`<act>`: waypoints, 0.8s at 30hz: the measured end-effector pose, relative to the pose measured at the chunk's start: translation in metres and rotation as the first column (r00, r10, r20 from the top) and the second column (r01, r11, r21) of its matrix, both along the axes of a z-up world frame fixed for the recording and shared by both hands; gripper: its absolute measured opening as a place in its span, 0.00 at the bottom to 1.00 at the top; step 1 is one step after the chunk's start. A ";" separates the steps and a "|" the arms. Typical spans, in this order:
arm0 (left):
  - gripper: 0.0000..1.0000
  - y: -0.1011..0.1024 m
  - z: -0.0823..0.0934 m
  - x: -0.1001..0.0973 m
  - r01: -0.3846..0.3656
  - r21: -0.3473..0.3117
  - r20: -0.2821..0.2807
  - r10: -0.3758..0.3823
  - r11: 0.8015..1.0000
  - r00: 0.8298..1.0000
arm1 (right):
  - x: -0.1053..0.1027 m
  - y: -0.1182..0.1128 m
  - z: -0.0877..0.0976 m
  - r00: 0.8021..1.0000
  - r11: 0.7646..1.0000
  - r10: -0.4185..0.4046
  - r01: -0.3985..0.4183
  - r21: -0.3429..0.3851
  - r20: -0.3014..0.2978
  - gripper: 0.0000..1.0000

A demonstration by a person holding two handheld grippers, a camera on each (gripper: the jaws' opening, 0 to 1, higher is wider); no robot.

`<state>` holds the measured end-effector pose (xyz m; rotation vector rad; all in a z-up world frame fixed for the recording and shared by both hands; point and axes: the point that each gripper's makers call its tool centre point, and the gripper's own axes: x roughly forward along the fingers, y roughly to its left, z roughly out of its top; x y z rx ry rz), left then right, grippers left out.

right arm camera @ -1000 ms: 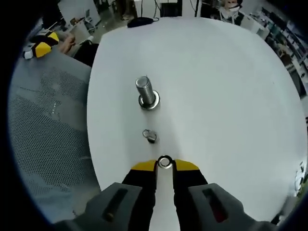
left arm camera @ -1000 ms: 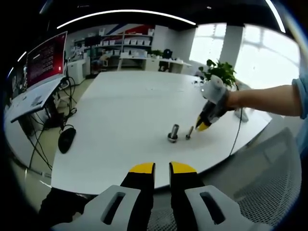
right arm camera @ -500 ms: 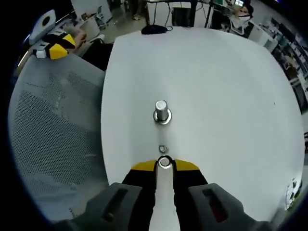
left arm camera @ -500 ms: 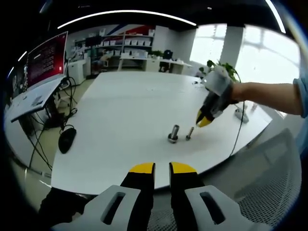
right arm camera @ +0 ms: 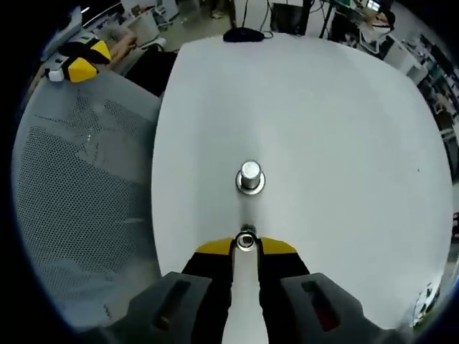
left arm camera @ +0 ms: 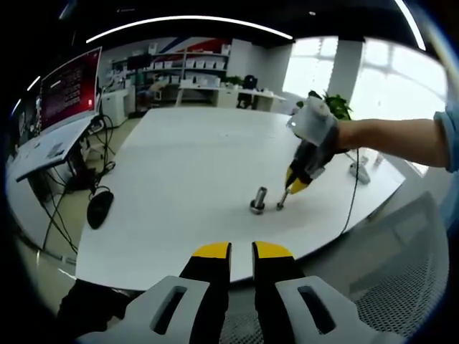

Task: Place the washer onto the threaded stud by aligning its center hole with the stud, sliding it down to the base, and recovering from edge contact or off-axis alignment until the washer reaches the visible bottom stop.

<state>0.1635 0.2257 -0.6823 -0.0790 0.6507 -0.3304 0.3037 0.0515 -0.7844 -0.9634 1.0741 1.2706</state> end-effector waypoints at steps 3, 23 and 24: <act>0.09 0.000 0.000 0.000 0.000 -0.001 0.001 0.000 1.000 1.000 | 0.000 0.002 -0.003 1.000 1.000 0.000 -0.001 -0.005 -0.003 0.13; 0.09 0.000 -0.001 -0.001 0.004 0.002 -0.007 -0.004 1.000 1.000 | -0.002 0.002 -0.044 0.998 0.996 0.054 -0.055 -0.072 -0.014 0.16; 0.09 -0.001 -0.001 -0.001 0.004 0.002 -0.007 -0.004 1.000 1.000 | -0.002 0.002 -0.042 0.999 0.996 0.047 -0.048 -0.069 -0.013 0.21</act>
